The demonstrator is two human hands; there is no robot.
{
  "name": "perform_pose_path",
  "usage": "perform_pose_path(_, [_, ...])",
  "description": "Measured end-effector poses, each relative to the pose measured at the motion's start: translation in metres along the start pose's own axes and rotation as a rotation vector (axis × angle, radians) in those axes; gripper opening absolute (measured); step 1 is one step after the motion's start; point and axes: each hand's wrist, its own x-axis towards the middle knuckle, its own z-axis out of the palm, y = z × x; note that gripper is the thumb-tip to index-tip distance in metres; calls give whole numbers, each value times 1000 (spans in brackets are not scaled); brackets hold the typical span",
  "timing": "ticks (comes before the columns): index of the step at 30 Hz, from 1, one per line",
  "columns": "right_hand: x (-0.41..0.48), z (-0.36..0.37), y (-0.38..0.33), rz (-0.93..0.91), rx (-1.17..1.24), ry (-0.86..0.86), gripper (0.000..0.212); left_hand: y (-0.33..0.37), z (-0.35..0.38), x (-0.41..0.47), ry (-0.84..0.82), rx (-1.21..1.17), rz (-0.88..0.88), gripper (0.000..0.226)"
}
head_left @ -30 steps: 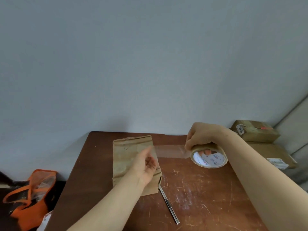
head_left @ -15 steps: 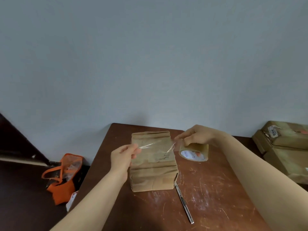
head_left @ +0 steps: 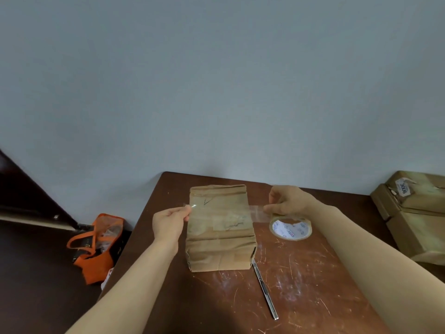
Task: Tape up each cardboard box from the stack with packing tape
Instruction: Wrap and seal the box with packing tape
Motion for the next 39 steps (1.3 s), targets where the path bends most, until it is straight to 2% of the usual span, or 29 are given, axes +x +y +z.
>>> perform_pose_path(4, [6, 12, -8, 26, -192, 1, 21, -10, 0, 2, 30, 4, -11, 19])
perform_pose_path(22, [20, 32, -9, 103, -267, -24, 23, -27, -5, 15, 29, 123, -15, 28])
perform_pose_path(26, [21, 37, -6, 102, -265, -30, 25, -32, -6, 16, 23, 117, -40, 25])
perform_pose_path(29, [23, 47, -3, 84, -270, -24, 25, -36, -5, 13, 9, 155, 23, 16])
perform_pose_path(35, [23, 58, -2, 43, -265, -1, 17, -47, 2, 12, 15, 430, 183, 32])
perform_pose_path(39, [23, 63, -1, 38, -252, 9, 15, -49, 11, 15, 5, 362, 51, 28])
